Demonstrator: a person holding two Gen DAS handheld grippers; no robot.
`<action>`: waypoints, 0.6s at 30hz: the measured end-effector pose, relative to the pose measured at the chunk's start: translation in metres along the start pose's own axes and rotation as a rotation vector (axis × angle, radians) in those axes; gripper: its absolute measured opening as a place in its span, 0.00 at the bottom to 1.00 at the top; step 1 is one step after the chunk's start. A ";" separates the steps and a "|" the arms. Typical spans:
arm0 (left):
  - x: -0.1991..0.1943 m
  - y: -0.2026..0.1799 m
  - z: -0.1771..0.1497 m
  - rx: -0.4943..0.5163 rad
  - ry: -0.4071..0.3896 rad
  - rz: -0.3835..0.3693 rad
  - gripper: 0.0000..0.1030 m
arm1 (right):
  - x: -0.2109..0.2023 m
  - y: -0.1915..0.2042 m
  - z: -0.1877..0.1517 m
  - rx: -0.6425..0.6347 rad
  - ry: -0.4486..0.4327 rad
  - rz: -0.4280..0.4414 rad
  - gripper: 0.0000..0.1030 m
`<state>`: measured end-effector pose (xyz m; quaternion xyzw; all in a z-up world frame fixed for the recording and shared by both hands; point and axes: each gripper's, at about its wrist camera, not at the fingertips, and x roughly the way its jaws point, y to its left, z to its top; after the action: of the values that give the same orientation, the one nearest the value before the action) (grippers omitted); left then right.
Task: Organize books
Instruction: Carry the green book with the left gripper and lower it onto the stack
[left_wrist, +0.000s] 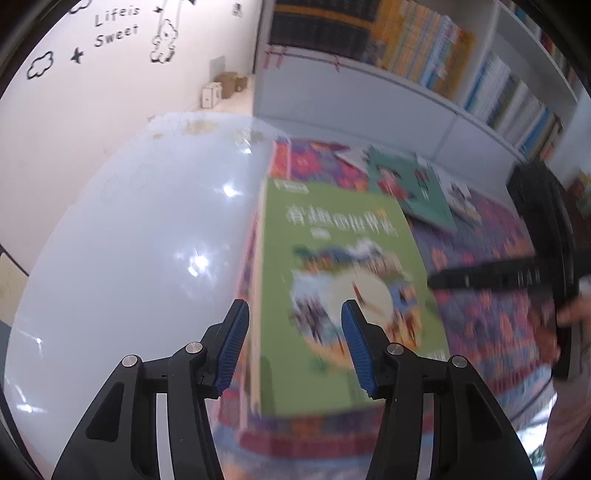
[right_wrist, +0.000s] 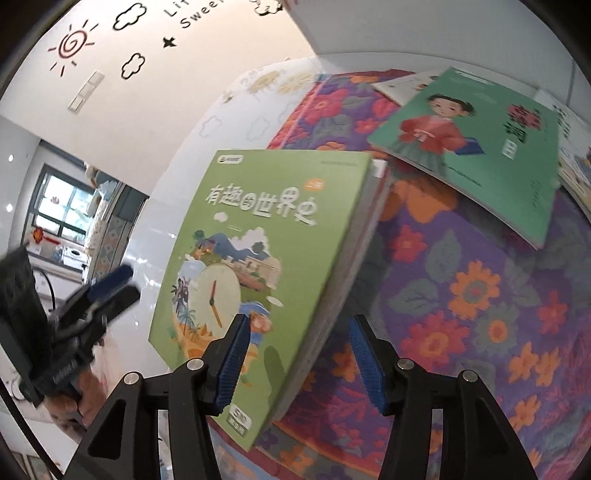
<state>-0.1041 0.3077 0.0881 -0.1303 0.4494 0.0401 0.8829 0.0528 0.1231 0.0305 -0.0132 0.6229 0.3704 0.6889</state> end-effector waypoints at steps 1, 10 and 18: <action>-0.002 -0.004 -0.007 0.016 0.010 -0.003 0.48 | -0.002 -0.001 -0.003 0.005 0.000 0.003 0.52; -0.012 -0.020 -0.050 0.039 0.059 -0.002 0.49 | -0.010 -0.001 -0.035 0.012 0.011 0.025 0.52; 0.017 -0.033 -0.069 0.081 0.179 -0.034 0.49 | -0.008 -0.011 -0.060 0.053 0.031 0.047 0.52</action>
<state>-0.1419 0.2571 0.0414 -0.1052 0.5254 -0.0047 0.8443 0.0079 0.0824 0.0189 0.0140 0.6433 0.3697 0.6703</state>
